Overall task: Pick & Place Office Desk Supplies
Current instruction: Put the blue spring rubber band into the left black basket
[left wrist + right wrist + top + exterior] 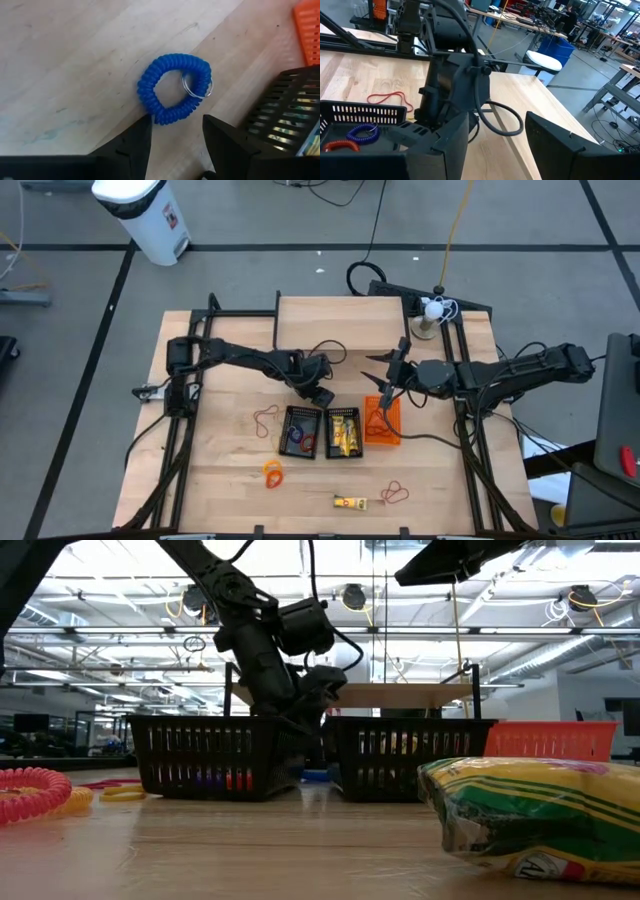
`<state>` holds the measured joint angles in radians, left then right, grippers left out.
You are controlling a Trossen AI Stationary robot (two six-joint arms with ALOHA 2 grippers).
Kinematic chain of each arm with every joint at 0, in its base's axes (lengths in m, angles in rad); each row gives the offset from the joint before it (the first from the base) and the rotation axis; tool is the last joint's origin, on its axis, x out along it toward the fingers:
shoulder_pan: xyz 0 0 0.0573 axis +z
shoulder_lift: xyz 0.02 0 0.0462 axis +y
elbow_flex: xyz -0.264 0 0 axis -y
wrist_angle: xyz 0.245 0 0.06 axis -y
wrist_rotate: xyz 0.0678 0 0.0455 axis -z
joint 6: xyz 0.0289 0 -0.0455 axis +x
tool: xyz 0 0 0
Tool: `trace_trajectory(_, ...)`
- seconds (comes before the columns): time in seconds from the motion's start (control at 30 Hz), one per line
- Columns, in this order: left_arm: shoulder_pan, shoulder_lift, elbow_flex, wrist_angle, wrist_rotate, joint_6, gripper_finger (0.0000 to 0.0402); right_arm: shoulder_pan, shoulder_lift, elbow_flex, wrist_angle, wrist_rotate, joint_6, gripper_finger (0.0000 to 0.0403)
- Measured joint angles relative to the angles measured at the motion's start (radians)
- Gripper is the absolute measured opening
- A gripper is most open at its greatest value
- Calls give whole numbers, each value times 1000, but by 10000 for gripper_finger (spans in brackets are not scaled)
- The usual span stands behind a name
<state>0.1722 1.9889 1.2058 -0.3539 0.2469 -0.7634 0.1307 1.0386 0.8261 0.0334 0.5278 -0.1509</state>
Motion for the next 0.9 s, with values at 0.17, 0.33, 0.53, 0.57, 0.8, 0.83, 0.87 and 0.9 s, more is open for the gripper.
trace_trajectory(0.17, 0, 11, 0, -5, 9, 1, 163, 0, 0, 0, -1, 0, 0, 183)
trace_trajectory(0.33, 10, 15, -3, -12, 5, 30, 42, 0, 0, 0, -1, 0, 0, 183)
trace_trajectory(0.53, 23, 17, -4, -2, 11, 75, 4, 0, 0, 0, -1, 0, 0, 183)
trace_trajectory(0.57, 24, 17, -5, 2, 12, 77, 3, 0, 0, 0, -1, 0, 0, 183)
trace_trajectory(0.8, 22, -23, -7, 21, 10, 116, 1, 0, 0, 0, -1, 0, 0, 183)
trace_trajectory(0.83, 20, -34, -7, 29, 11, 120, 1, 0, 0, 0, 0, 0, 0, 183)
trace_trajectory(0.87, 17, -48, -7, 33, 10, 126, 1, 0, 0, 0, -1, 0, 0, 183)
trace_trajectory(0.9, 15, -71, -7, 33, 8, 128, 1, 0, 0, 0, -1, 0, 0, 183)
